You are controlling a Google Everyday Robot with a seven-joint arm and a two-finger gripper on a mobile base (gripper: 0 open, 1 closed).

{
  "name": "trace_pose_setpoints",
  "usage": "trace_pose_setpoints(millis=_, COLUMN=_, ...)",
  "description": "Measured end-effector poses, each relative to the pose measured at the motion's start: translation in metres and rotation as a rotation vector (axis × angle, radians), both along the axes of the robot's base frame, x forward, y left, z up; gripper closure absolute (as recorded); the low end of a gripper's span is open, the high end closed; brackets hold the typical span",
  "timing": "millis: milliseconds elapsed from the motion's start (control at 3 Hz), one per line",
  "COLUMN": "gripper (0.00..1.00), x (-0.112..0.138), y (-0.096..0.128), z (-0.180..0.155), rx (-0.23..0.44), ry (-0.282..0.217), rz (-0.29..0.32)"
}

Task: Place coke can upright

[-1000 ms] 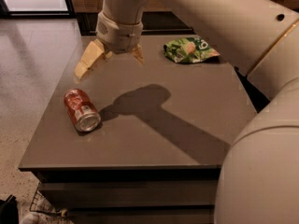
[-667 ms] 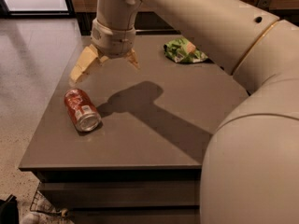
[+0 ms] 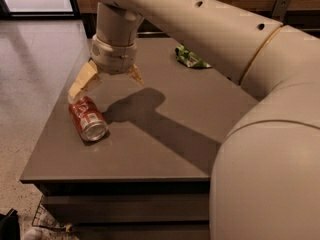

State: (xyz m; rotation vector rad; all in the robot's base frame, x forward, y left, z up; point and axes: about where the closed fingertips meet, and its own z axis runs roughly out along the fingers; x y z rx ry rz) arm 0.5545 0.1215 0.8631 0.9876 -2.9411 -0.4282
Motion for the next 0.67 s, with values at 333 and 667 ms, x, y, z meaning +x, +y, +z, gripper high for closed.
trace_pose_setpoints(millis=333, gripper=0.00, x=-0.0157, y=0.0320, z=-0.0220, rx=-0.008, ry=-0.006, rz=0.002)
trace_pose_setpoints(millis=667, gripper=0.00, x=-0.0226, y=0.0398, z=-0.0272, rx=-0.019, ry=-0.008, rz=0.005)
